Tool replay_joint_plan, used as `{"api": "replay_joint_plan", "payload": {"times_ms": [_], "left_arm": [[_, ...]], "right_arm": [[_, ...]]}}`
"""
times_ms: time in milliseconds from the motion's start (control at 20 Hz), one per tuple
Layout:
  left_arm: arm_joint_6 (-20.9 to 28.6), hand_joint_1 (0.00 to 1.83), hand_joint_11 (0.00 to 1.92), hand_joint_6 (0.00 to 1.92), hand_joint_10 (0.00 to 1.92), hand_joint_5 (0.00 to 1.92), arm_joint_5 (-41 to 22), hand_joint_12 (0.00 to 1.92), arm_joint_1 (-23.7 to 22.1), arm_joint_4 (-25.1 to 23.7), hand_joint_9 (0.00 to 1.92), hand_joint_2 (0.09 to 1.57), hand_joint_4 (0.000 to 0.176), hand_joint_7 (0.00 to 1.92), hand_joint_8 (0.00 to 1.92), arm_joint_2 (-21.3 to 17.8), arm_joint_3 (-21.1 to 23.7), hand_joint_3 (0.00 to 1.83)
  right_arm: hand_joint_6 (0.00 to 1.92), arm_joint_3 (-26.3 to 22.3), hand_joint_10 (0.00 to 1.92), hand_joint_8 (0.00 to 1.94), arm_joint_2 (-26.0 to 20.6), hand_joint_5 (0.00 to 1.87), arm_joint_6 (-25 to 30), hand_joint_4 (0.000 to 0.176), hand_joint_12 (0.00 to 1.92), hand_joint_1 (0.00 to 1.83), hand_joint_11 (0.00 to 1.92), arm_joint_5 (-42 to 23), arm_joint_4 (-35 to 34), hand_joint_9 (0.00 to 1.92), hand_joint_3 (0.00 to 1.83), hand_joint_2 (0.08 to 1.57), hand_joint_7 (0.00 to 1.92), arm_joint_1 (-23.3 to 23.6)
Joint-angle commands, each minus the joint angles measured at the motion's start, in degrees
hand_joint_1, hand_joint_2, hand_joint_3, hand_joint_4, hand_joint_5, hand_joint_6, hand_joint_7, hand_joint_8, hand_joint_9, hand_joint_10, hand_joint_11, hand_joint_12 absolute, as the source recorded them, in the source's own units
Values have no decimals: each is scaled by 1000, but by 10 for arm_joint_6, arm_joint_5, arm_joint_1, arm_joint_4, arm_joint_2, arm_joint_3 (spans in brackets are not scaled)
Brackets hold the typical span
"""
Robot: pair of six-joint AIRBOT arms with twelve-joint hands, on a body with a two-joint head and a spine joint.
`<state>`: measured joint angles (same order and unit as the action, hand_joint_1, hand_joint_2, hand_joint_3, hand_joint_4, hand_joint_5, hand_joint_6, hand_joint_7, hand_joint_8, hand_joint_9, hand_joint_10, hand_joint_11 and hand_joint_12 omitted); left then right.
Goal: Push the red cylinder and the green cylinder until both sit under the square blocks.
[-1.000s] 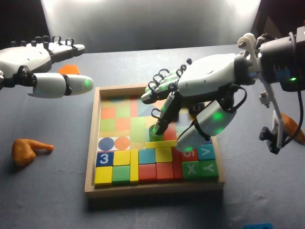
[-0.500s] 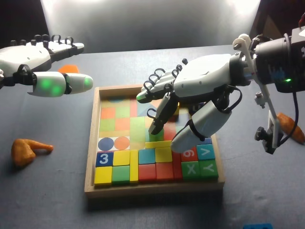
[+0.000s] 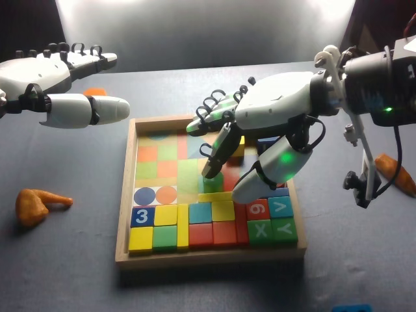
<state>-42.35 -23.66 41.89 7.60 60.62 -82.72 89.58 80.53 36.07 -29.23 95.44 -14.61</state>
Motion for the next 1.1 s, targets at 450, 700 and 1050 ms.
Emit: {"api": "replay_joint_plan", "payload": {"times_ms": [450,700,1050], "left_arm": [[-1,0,0,4,0,50,-65,232,-8,6,0,1110,117,0,0,1,0,4],[-1,0,0,2,0,54,-65,256,-8,6,0,1109,118,0,0,1,0,1],[-1,0,0,0,0,47,-65,255,-6,6,0,1097,131,0,0,1,0,0]], "right_arm": [[2,5,0,4,-1,686,11,171,77,352,0,-4,-33,0,0,1067,63,-15],[2,6,0,1,-1,698,12,164,137,365,0,-4,-33,0,0,1063,63,-16],[1,6,0,1,-6,696,19,169,56,389,0,-10,-33,0,0,1051,51,-19]]}}
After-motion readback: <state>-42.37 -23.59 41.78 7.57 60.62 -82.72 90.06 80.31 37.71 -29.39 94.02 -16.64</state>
